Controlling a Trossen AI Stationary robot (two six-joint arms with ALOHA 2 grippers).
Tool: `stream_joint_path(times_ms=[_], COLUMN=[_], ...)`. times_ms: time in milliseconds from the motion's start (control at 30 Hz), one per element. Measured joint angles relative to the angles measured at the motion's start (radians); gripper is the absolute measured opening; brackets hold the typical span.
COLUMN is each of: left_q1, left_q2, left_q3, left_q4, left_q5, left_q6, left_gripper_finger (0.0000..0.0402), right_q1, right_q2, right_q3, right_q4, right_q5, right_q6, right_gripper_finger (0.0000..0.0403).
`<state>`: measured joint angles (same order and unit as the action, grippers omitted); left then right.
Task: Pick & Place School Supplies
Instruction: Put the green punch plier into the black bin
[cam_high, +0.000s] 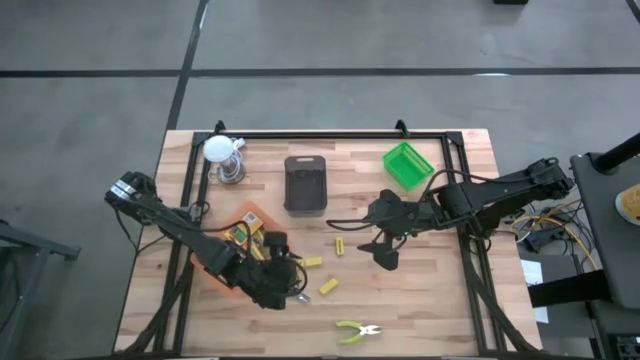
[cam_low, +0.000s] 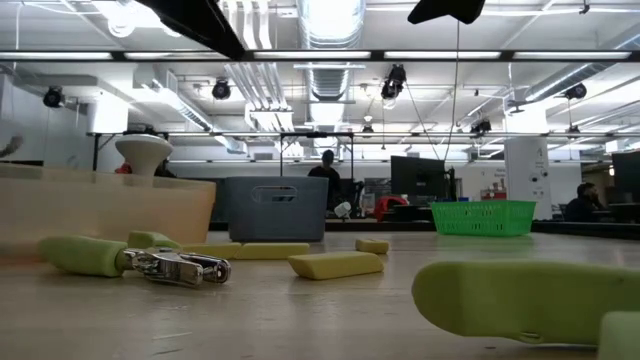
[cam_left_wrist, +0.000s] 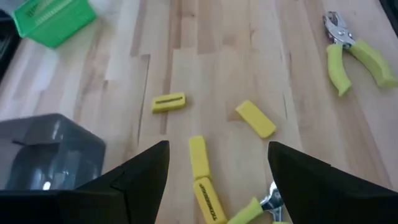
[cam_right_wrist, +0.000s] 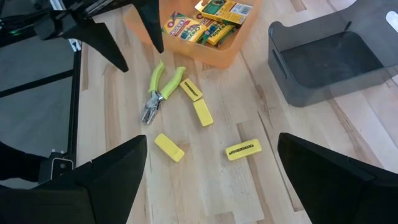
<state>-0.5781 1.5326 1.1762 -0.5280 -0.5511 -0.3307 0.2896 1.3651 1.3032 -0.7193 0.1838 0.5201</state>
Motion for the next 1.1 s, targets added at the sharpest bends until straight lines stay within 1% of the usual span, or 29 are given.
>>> stream_joint_path(times_ms=[167, 400, 700, 800, 967, 1100], left_q1=[0.000, 0.000, 0.000, 0.000, 0.001, 0.006], left_q2=[0.001, 0.018, 0.091, 0.129, 0.235, 0.326], left_q3=[0.007, 0.009, 0.073, 0.133, 0.268, 0.377], left_q4=[0.009, 0.063, 0.036, -0.032, -0.220, -0.348], left_q5=[0.053, 0.102, 0.124, 0.125, 0.132, 0.148], left_q6=[0.098, 0.187, 0.244, 0.250, 0.217, 0.151], left_gripper_finger=[0.0278, 0.0278, 0.0278, 0.0278, 0.0278, 0.0278], right_q1=[0.000, 0.000, 0.000, 0.000, 0.000, 0.000], right_q2=[0.000, 0.000, 0.000, 0.000, 0.000, 0.000], right_q3=[0.000, 0.000, 0.000, 0.000, 0.000, 0.000], right_q4=[0.000, 0.000, 0.000, 0.000, 0.000, 0.000], right_q5=[0.000, 0.000, 0.000, 0.000, 0.000, 0.000], right_q6=[0.000, 0.000, 0.000, 0.000, 0.000, 0.000], right_gripper_finger=[0.0354, 0.0354, 0.0354, 0.0354, 0.0354, 0.0354])
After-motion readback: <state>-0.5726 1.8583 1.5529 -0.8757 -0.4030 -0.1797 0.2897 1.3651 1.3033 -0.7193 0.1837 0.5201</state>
